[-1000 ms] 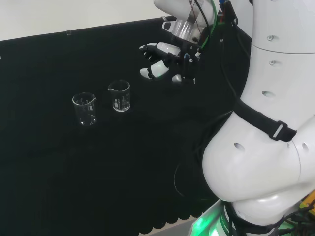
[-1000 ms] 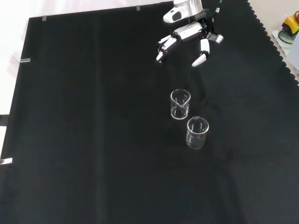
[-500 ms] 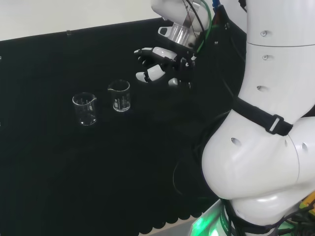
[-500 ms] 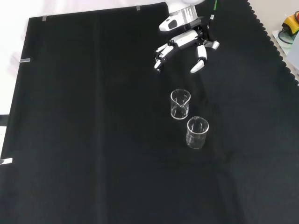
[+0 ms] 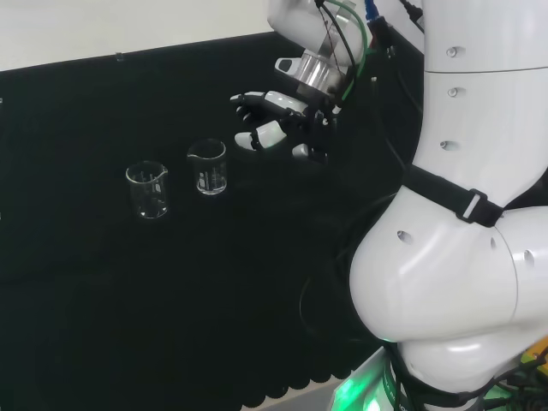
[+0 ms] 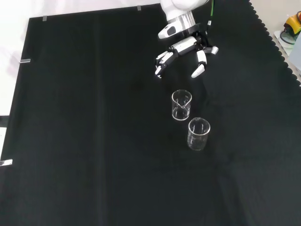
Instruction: Pick up the beaker on the right.
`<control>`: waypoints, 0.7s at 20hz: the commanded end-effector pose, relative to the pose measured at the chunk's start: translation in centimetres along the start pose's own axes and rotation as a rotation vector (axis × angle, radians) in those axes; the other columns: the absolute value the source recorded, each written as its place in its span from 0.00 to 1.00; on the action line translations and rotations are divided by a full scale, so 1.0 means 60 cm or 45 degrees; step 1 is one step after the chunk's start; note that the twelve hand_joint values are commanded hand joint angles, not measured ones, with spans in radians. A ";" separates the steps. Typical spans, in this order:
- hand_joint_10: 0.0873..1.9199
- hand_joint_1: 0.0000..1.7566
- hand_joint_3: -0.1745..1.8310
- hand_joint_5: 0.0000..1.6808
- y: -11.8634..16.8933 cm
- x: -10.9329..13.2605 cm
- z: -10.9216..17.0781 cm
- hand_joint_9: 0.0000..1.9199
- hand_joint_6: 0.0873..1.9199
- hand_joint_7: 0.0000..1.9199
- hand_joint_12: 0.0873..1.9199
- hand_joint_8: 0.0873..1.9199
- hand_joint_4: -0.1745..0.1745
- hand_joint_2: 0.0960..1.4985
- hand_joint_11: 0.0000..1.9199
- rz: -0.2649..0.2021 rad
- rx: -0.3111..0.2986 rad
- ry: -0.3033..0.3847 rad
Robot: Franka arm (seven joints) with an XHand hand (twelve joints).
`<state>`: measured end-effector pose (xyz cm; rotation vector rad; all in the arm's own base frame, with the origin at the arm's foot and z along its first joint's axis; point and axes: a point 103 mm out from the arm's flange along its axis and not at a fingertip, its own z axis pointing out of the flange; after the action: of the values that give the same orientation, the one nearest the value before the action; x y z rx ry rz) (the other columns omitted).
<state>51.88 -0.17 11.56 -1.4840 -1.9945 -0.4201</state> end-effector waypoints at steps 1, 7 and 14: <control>0.31 0.45 0.62 0.18 0.003 -0.005 0.016 0.21 0.00 0.13 0.71 0.31 0.35 0.20 0.01 -0.031 -0.018 0.100; 0.31 0.46 0.62 0.18 0.007 -0.008 0.029 0.22 0.00 0.13 0.71 0.30 0.35 0.19 0.02 -0.093 -0.031 0.187; 0.30 0.49 0.62 0.21 0.013 -0.009 0.048 0.23 0.00 0.14 0.70 0.30 0.38 0.18 0.02 -0.123 -0.038 0.334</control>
<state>51.83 0.91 9.40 -1.3304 -1.9190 -0.5830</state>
